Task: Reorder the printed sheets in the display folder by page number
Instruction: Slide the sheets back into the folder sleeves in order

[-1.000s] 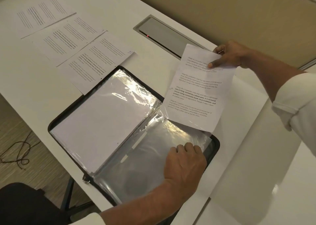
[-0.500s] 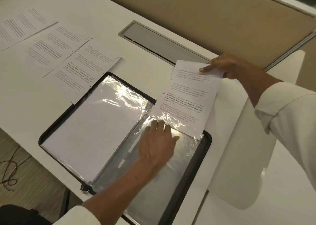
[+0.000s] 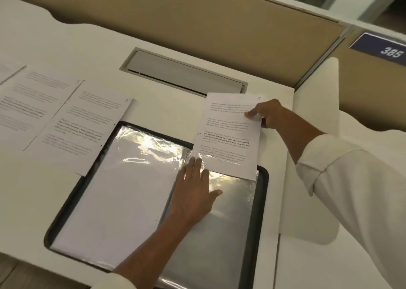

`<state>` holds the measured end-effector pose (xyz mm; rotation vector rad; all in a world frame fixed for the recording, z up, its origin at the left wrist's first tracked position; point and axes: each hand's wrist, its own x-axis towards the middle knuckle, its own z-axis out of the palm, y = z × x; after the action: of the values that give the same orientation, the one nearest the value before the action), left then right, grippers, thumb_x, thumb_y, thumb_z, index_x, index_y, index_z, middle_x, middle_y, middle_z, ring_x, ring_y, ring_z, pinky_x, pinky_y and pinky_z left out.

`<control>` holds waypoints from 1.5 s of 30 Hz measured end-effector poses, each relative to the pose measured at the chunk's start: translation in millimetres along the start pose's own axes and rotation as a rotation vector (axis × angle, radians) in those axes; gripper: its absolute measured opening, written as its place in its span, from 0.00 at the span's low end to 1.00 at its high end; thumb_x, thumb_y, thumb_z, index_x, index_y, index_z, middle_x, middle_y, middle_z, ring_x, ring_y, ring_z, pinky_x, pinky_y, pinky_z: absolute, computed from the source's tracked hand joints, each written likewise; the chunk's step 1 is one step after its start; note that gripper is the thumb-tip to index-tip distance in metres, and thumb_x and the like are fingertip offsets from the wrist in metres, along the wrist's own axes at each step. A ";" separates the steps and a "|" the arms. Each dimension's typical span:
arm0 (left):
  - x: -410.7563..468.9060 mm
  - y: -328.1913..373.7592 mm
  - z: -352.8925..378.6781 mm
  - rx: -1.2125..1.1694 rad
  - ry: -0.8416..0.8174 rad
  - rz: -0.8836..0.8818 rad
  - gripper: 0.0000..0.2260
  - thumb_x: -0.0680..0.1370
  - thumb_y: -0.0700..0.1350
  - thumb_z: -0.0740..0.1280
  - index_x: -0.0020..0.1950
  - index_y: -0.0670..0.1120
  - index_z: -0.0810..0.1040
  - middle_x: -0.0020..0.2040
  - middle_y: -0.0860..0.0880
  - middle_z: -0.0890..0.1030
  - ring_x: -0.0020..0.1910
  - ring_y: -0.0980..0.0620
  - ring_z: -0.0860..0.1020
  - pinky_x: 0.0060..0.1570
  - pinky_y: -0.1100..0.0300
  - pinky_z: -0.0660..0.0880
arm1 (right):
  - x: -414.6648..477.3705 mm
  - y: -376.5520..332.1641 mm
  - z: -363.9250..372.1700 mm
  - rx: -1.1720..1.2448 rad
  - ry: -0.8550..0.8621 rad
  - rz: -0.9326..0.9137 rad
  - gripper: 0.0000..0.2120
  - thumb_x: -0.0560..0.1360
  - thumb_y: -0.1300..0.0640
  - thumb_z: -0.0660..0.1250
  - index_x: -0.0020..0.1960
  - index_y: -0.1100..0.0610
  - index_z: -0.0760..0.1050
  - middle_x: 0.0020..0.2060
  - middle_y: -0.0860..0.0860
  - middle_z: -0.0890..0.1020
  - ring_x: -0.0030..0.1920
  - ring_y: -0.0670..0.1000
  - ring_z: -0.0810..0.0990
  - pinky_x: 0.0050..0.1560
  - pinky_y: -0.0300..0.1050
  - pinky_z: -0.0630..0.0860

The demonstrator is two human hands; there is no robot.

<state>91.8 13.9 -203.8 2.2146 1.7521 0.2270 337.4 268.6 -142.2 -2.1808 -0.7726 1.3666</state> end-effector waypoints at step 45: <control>209.3 -68.1 -53.6 -0.590 -0.495 -0.293 0.15 0.65 0.41 0.87 0.42 0.43 0.83 0.47 0.49 0.88 0.48 0.48 0.86 0.51 0.50 0.84 | -46.8 130.0 -1.1 0.183 0.045 -0.291 0.27 0.71 0.57 0.83 0.65 0.55 0.76 0.57 0.51 0.87 0.55 0.53 0.87 0.56 0.57 0.85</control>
<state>62.9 238.1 -189.9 1.4279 1.4631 0.0954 350.4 140.9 -193.4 -1.8682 -0.8727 1.1877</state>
